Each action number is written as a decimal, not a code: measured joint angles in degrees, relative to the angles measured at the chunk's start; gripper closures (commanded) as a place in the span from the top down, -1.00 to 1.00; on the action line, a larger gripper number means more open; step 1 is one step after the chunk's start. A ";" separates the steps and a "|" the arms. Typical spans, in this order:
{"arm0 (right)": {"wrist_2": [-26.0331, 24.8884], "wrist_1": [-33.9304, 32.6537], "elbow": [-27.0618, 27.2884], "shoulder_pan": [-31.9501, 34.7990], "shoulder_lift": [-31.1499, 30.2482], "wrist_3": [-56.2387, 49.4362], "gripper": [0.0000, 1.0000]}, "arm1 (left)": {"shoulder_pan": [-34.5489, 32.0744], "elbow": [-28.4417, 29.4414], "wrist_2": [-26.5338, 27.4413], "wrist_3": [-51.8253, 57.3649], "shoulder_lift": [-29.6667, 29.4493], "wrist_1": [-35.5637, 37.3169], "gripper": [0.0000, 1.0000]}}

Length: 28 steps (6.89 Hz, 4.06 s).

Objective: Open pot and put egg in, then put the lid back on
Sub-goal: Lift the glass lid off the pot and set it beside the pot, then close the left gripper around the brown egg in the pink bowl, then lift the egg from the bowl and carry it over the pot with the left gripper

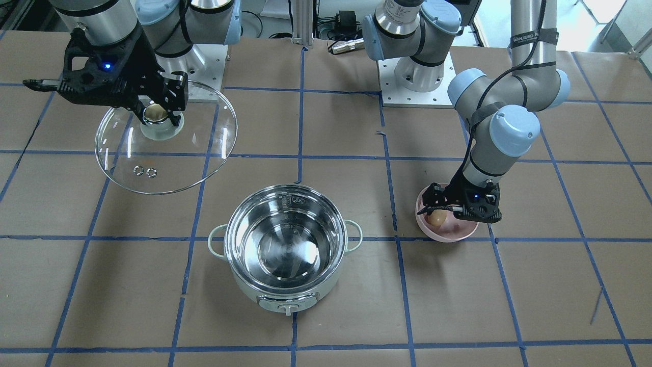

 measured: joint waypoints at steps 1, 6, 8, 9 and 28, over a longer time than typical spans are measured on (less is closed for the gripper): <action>0.62 -0.76 0.31 -0.75 -0.28 -0.44 -0.96 | 0.22 -0.42 -0.05 0.36 -0.22 -0.09 0.97; 0.51 -1.12 0.48 -1.19 -0.57 -1.73 -0.95 | 0.33 -1.55 0.03 3.32 -0.66 -0.30 0.11; 0.67 -1.06 0.52 -1.19 -0.57 -2.03 -0.95 | 0.33 -1.58 0.17 3.76 -0.66 -0.79 -0.16; 0.83 -1.04 0.53 -1.19 -0.56 -2.06 -0.94 | 0.33 -1.58 0.17 3.79 -0.68 -0.89 -0.31; 0.16 -0.42 0.45 -1.18 -0.57 -3.84 -0.89 | -9.58 14.92 -3.59 -10.95 2.99 -15.24 -0.48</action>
